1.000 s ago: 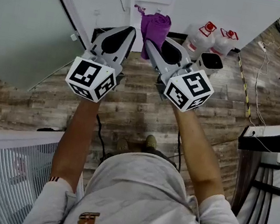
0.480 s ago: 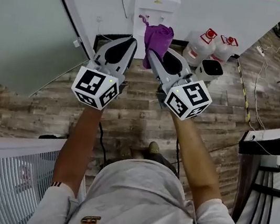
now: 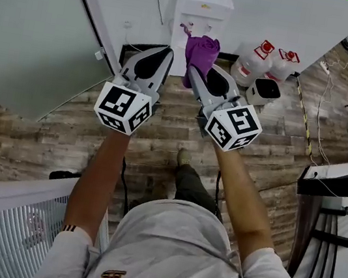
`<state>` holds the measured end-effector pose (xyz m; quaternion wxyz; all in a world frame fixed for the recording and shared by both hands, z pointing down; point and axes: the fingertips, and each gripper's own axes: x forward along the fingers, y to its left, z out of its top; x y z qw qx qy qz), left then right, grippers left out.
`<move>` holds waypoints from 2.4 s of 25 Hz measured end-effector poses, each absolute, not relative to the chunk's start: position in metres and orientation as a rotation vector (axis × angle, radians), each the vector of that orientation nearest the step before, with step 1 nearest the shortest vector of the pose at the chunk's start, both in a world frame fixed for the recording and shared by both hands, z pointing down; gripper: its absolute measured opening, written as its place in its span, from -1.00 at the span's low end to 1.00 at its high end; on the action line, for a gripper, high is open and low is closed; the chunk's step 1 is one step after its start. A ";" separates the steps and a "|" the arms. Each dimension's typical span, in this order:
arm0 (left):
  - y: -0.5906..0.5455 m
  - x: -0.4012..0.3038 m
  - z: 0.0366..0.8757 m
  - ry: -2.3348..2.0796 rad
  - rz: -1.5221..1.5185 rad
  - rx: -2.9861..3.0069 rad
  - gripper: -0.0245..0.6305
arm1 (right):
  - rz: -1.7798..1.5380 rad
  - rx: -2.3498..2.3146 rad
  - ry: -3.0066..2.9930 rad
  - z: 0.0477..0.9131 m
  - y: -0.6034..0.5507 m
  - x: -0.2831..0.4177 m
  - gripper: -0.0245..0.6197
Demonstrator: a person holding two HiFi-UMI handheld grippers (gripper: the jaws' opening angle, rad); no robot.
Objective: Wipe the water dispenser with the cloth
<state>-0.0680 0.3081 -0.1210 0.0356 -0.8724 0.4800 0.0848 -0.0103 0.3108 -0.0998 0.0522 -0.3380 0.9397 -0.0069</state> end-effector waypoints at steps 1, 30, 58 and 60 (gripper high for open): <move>0.303 -0.071 -0.119 1.478 0.263 -2.678 -0.93 | -0.023 -1.038 2.858 -0.097 0.305 -0.011 -0.62; -0.009 -0.098 -0.037 1.825 0.111 -2.523 -0.93 | -0.029 -1.084 2.926 0.005 -0.013 -0.023 -0.62; -0.159 -0.170 0.084 1.766 -0.017 -2.726 -0.93 | -0.085 -1.416 2.937 0.127 -0.169 -0.110 -0.61; -0.166 -0.175 0.094 1.749 -0.025 -2.744 -0.93 | -0.076 -1.453 2.931 0.136 -0.180 -0.116 -0.61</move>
